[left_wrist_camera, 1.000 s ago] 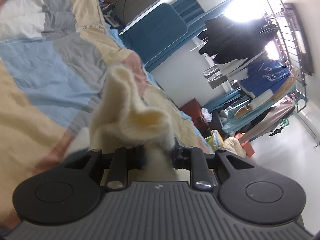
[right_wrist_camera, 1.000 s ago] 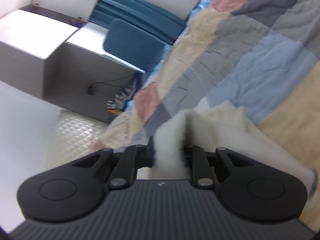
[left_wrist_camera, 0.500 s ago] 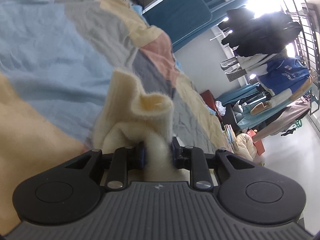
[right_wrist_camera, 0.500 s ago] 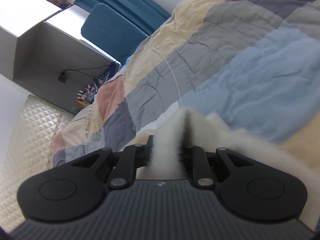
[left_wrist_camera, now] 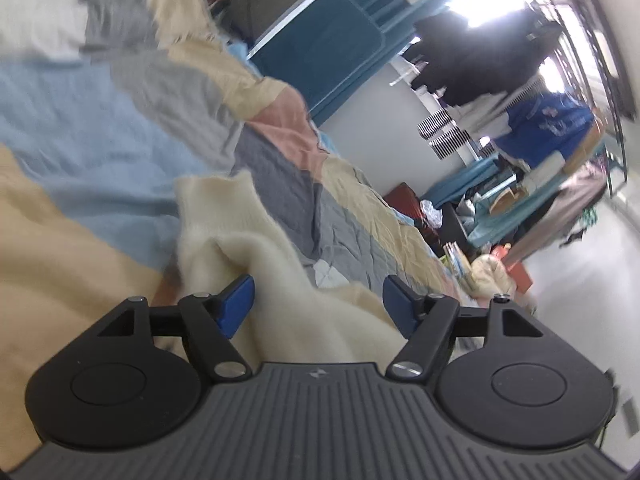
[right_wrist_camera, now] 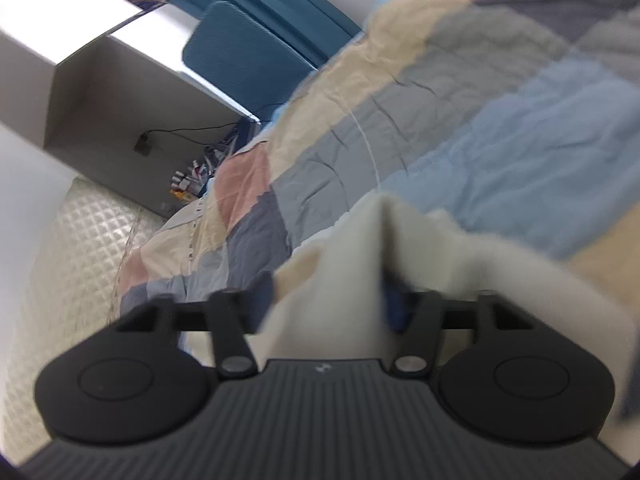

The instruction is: Fold large clothes

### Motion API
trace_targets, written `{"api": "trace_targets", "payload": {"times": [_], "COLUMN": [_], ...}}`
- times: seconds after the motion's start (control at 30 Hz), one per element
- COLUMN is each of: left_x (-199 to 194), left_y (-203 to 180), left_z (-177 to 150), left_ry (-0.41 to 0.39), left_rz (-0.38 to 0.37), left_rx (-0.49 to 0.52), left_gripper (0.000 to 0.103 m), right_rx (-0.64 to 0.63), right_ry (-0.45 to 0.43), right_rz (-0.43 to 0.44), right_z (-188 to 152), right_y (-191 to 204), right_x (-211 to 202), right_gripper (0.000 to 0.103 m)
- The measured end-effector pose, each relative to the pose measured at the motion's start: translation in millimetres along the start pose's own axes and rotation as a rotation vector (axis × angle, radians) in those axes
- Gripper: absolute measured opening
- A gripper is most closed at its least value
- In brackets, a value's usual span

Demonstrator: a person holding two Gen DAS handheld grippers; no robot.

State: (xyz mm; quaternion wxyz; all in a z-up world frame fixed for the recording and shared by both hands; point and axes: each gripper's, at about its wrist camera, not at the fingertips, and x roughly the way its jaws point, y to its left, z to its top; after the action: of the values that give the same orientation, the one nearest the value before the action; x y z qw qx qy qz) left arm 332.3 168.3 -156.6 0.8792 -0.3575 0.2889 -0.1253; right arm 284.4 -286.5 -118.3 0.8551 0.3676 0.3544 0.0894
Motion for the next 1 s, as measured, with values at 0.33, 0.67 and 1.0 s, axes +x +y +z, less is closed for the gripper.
{"api": "trace_targets", "payload": {"times": [0.33, 0.67, 1.0], "left_x": [-58, -23, 21], "left_y": [-63, -64, -63], "left_z": [-87, -97, -70], "left_ry": [0.135, 0.135, 0.083], "left_rz": [0.052, 0.138, 0.239], "left_rx": [0.316, 0.374, 0.424], "left_gripper": [0.075, 0.075, 0.075], "right_rx": [-0.255, -0.519, -0.564], "right_ry": [0.043, 0.119, 0.057], "right_rz": [-0.074, -0.188, -0.264], "right_z": [-63, -105, -82], "right_y": [38, 57, 55], "right_x": [-43, -18, 19], "right_gripper": [0.071, 0.068, 0.067]}}
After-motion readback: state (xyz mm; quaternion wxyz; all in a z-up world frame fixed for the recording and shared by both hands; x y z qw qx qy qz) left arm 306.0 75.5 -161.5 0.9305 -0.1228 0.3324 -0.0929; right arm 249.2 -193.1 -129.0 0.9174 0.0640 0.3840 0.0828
